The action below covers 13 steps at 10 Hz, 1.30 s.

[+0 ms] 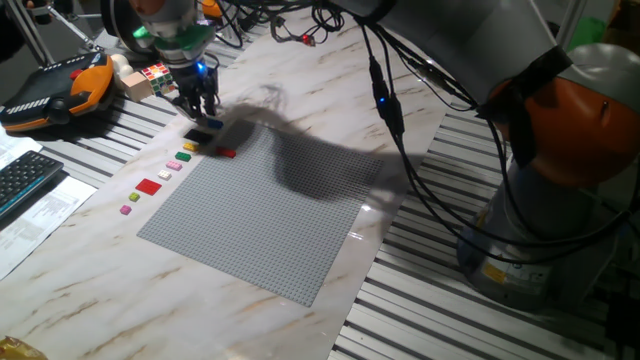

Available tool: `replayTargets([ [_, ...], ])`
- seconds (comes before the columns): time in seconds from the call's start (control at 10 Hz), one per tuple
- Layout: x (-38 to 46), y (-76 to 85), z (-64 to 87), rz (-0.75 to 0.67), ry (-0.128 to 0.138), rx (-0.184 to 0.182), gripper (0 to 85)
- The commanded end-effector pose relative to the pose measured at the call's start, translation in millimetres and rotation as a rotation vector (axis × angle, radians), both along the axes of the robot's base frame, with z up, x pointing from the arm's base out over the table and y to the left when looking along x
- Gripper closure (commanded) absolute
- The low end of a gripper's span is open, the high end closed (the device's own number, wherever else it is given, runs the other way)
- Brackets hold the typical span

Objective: Build with small Lego blocks

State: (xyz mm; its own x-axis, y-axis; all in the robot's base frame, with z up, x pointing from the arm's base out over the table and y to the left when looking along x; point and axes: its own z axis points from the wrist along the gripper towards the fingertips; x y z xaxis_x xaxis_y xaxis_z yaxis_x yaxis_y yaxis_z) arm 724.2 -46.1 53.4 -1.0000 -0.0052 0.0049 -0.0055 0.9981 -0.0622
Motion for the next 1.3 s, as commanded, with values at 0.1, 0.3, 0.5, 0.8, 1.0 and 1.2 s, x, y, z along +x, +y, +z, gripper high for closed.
replayTargets([
  [0.1, -0.1, -5.9, -4.2, 0.017, -0.013, -0.005, 50.3],
  [0.3, 0.4, -8.7, -6.1, 0.031, -0.052, -0.039, 50.7],
  [0.5, 1.6, -9.8, -8.0, 0.032, -0.061, -0.041, 51.0],
  [0.8, 3.5, -12.0, -13.1, 0.042, -0.065, -0.035, 51.0],
  [1.0, 4.8, -15.1, -15.5, 0.048, -0.071, -0.036, 51.3],
  [1.2, 7.0, -19.4, -20.1, 0.059, -0.070, -0.025, 52.7],
])
